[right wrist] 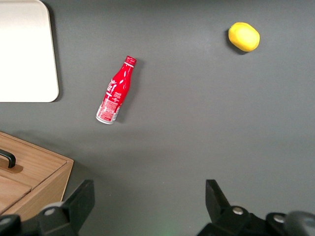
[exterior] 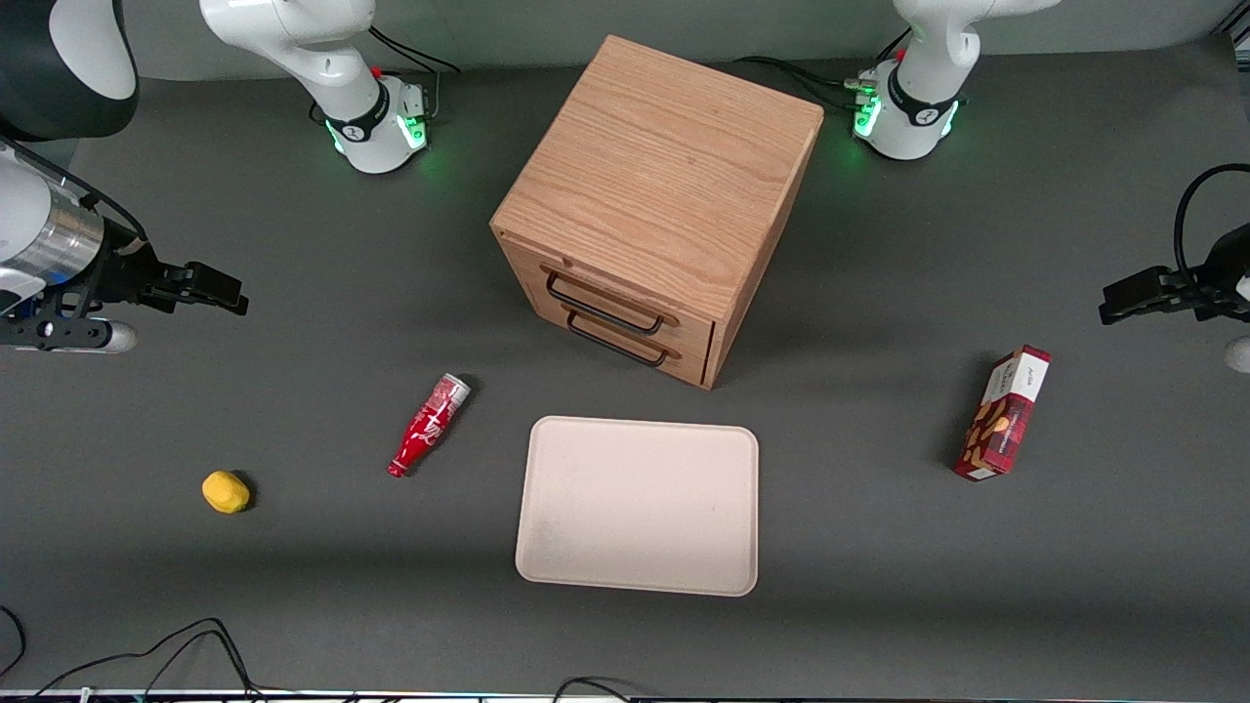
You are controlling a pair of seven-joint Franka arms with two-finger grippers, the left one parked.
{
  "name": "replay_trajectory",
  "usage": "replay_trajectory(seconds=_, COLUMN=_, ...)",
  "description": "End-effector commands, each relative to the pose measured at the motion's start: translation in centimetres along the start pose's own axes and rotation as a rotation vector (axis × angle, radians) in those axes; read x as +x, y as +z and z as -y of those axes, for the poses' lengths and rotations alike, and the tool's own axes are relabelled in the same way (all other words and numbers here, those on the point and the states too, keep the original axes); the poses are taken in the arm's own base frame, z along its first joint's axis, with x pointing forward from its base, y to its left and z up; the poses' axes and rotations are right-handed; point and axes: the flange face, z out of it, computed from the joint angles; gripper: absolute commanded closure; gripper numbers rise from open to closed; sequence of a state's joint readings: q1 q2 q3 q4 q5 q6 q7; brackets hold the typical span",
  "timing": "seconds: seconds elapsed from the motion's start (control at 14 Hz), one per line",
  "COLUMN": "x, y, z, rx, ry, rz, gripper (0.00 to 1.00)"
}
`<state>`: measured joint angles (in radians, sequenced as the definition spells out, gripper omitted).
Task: Place coke bottle on tray
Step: 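Move the open right gripper down over the red Coca-Cola bottle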
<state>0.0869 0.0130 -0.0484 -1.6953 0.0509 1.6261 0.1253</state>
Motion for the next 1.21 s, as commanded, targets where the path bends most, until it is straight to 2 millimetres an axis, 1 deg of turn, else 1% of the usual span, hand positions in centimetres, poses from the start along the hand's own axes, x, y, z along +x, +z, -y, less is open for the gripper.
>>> replay_trajectory(seconds=0.0, x=-0.1, y=-0.4, z=0.1, rx=-0.023, ry=-0.004, rz=0.018, gripper=0.0)
replay_trajectory(seconds=0.07, x=0.0, y=-0.6, z=0.0, rx=-0.023, ry=0.01, rz=0.013, gripper=0.0)
replay_trajectory(seconds=0.21, x=0.3, y=-0.1, z=0.6, rx=-0.025, ry=0.007, rz=0.022, gripper=0.0)
replay_trajectory(seconds=0.36, x=1.1, y=1.9, z=2.4, rx=-0.035, ry=0.131, rz=0.053, gripper=0.0)
replay_trajectory(seconds=0.43, x=1.9, y=3.6, z=3.3, rx=-0.041, ry=0.163, rz=0.071, gripper=0.0)
replay_trajectory(seconds=0.5, x=2.9, y=6.2, z=5.1, rx=-0.043, ry=0.163, rz=0.101, gripper=0.0)
replay_trajectory(seconds=0.57, x=3.8, y=7.9, z=6.7, rx=-0.032, ry=0.22, rz=0.084, gripper=0.0)
replay_trajectory(seconds=0.64, x=4.8, y=9.5, z=7.9, rx=-0.021, ry=0.314, rz=0.053, gripper=0.0)
replay_trajectory(seconds=0.71, x=5.4, y=11.6, z=10.1, rx=-0.015, ry=0.359, rz=0.054, gripper=0.0)
replay_trajectory(seconds=0.79, x=6.0, y=13.9, z=11.6, rx=-0.019, ry=0.387, rz=0.054, gripper=0.0)
replay_trajectory(seconds=0.86, x=6.8, y=15.9, z=12.6, rx=-0.007, ry=0.42, rz=0.044, gripper=0.0)
replay_trajectory(seconds=1.0, x=8.0, y=19.5, z=13.0, rx=-0.007, ry=0.476, rz=0.042, gripper=0.0)
replay_trajectory(seconds=1.07, x=8.0, y=21.5, z=13.8, rx=-0.011, ry=0.497, rz=0.036, gripper=0.0)
replay_trajectory(seconds=1.14, x=7.8, y=23.3, z=13.8, rx=-0.036, ry=0.509, rz=0.021, gripper=0.0)
